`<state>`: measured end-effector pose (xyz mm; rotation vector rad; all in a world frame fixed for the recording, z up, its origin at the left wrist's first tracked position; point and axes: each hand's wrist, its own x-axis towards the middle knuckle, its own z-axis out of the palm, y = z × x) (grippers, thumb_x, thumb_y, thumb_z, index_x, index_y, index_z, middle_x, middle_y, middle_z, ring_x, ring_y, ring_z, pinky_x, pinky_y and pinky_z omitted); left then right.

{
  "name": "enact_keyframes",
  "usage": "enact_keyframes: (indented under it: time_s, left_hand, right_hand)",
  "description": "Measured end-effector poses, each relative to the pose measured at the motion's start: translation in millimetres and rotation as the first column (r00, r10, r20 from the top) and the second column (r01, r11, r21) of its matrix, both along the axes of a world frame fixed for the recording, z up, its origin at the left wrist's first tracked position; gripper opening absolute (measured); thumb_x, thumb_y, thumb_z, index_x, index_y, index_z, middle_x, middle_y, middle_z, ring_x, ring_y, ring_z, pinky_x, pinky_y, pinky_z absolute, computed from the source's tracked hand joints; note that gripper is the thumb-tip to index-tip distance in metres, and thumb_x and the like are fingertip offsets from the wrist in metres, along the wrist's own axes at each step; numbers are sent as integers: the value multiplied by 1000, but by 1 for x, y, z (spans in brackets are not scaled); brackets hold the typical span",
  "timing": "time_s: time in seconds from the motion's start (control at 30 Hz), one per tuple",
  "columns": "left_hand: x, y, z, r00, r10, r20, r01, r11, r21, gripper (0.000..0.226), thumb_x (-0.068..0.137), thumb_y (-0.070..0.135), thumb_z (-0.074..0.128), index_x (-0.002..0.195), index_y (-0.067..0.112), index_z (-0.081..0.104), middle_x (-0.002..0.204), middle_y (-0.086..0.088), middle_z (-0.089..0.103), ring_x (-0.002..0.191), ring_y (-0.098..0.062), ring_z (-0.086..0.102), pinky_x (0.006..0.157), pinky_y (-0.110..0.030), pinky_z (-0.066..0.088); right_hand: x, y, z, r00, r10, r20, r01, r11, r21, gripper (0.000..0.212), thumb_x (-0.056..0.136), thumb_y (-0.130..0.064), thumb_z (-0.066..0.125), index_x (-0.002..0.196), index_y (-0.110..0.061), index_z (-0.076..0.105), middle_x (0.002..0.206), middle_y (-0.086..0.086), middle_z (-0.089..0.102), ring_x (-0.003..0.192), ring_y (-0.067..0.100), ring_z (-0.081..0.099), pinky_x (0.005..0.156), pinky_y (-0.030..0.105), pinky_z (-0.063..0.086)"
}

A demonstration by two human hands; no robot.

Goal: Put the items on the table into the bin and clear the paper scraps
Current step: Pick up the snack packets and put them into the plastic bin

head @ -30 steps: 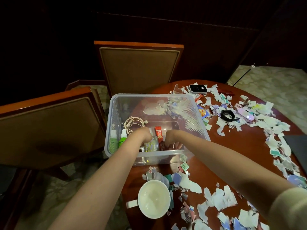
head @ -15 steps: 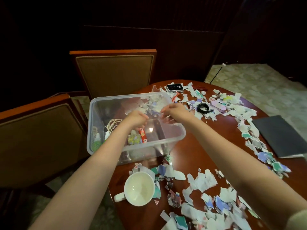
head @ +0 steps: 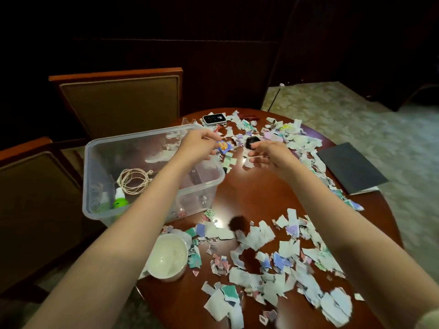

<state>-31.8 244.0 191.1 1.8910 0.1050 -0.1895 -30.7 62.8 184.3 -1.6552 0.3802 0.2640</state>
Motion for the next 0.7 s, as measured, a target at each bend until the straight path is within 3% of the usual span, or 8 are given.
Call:
enact_keyframes:
  time_s: [0.07, 0.23, 0.3, 0.37, 0.43, 0.5, 0.7]
  left_hand:
    - [-2, -16, 5, 997, -75, 20, 75, 997, 10, 16, 92, 6, 51, 88, 19, 61, 85, 3, 61, 64, -5, 55, 52, -15, 45]
    - [-8, -56, 12, 980, -198, 33, 198, 980, 0, 19, 93, 4, 47, 95, 16, 62, 81, 8, 61, 63, -4, 56, 47, -10, 46]
    - [-9, -72, 11, 971, -238, 11, 238, 971, -14, 19, 93, 4, 46, 97, 15, 61, 81, 4, 61, 64, -6, 56, 51, -14, 46]
    - [-10, -89, 9, 960, -279, -9, 279, 960, -15, 17, 93, 4, 46, 97, 14, 60, 78, 2, 61, 64, -8, 55, 54, -17, 46]
    - [-10, -105, 4, 947, -320, -35, 320, 947, -5, 16, 93, 4, 47, 95, 14, 60, 77, 1, 60, 64, -8, 56, 55, -17, 45]
    - [-9, -121, -2, 933, -354, -65, 355, 935, -2, 17, 93, 4, 45, 96, 14, 59, 78, 2, 60, 64, -7, 55, 55, -16, 45]
    - [-8, -157, -22, 908, -390, -153, 394, 919, -2, 21, 93, 2, 42, 95, 12, 60, 81, 0, 61, 65, -8, 55, 51, -15, 43]
  right_hand:
    - [-7, -16, -1, 1000, -15, -23, 15, 1000, -6, 12, 93, -4, 48, 87, -8, 58, 74, 7, 61, 52, 13, 60, 45, 19, 49]
    - [-23, -64, 1, 994, -100, -41, 96, 992, -84, 9, 94, -11, 52, 88, -11, 59, 79, 6, 61, 63, 15, 58, 54, 20, 50]
    - [-30, -84, 2, 984, -171, -44, 168, 984, -62, 8, 94, -11, 51, 92, -9, 59, 77, 5, 61, 62, 15, 58, 59, 23, 51]
    - [-37, -103, 2, 970, -238, -57, 235, 970, -60, 10, 95, -11, 50, 100, -7, 58, 75, 5, 60, 61, 15, 57, 54, 20, 51]
    - [-46, -117, 1, 955, -284, -90, 278, 958, -73, 10, 95, -11, 48, 94, -7, 57, 73, 5, 59, 61, 15, 55, 54, 20, 49]
    - [-54, -130, -4, 933, -338, -125, 330, 941, -79, 11, 95, -9, 48, 89, -7, 57, 74, 6, 57, 62, 16, 54, 60, 22, 46]
    - [-70, -173, -25, 864, -475, -167, 457, 879, -133, 12, 95, -8, 47, 102, -5, 56, 75, 6, 59, 65, 17, 56, 63, 25, 46]
